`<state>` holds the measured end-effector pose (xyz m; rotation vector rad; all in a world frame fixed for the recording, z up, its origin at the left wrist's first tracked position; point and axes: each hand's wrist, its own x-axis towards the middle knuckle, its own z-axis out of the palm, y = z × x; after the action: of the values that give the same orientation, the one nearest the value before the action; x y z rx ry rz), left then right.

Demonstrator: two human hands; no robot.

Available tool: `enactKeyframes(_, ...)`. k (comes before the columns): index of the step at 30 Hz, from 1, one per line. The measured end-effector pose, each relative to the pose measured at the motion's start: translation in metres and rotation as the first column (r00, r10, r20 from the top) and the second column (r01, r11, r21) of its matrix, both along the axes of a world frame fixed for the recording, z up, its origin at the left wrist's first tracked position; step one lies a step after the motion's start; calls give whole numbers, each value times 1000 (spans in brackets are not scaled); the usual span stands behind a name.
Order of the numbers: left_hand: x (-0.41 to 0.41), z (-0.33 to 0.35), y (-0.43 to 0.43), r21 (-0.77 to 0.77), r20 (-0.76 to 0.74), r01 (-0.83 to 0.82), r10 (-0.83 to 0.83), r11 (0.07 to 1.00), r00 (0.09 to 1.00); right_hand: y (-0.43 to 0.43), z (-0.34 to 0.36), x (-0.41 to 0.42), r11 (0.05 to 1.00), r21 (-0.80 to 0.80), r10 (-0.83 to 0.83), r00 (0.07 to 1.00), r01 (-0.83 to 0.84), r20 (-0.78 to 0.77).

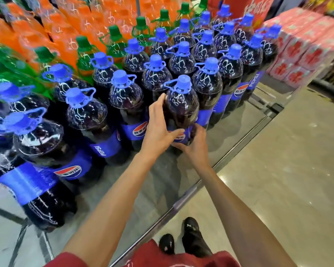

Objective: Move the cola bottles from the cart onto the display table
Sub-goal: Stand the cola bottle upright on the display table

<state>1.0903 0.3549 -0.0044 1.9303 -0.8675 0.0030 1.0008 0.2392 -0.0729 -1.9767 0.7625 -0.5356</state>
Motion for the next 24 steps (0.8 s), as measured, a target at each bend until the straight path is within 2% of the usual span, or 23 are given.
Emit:
enactKeyframes(6,-5,12,12,94,-8,4,-3,996,1000,-13,1,-5,995,-59,61,974,-75,-217)
enactKeyframes(10,-28,17,25,161,195,-56,23,985,981,-23,10,-23,977,-50,169,894,-208,-416)
enactKeyframes(12,-45,19,29,248,283,-76,3,966,959,-27,15,-37,968,-53,195,865,-246,-463)
enactKeyframes(14,-60,19,26,337,344,-75,-48,938,938,-32,23,-56,951,-79,215,823,-299,-526)
enactKeyframes(16,-75,23,16,409,349,-20,-136,912,927,-36,36,-80,927,-100,220,742,-361,-634)
enactKeyframes(20,-106,33,-24,580,238,123,-312,805,920,-52,50,-138,935,-145,118,667,-325,-736)
enactKeyframes(24,-153,41,-65,738,280,138,-485,661,828,-67,64,-210,936,-211,3,606,-281,-796)
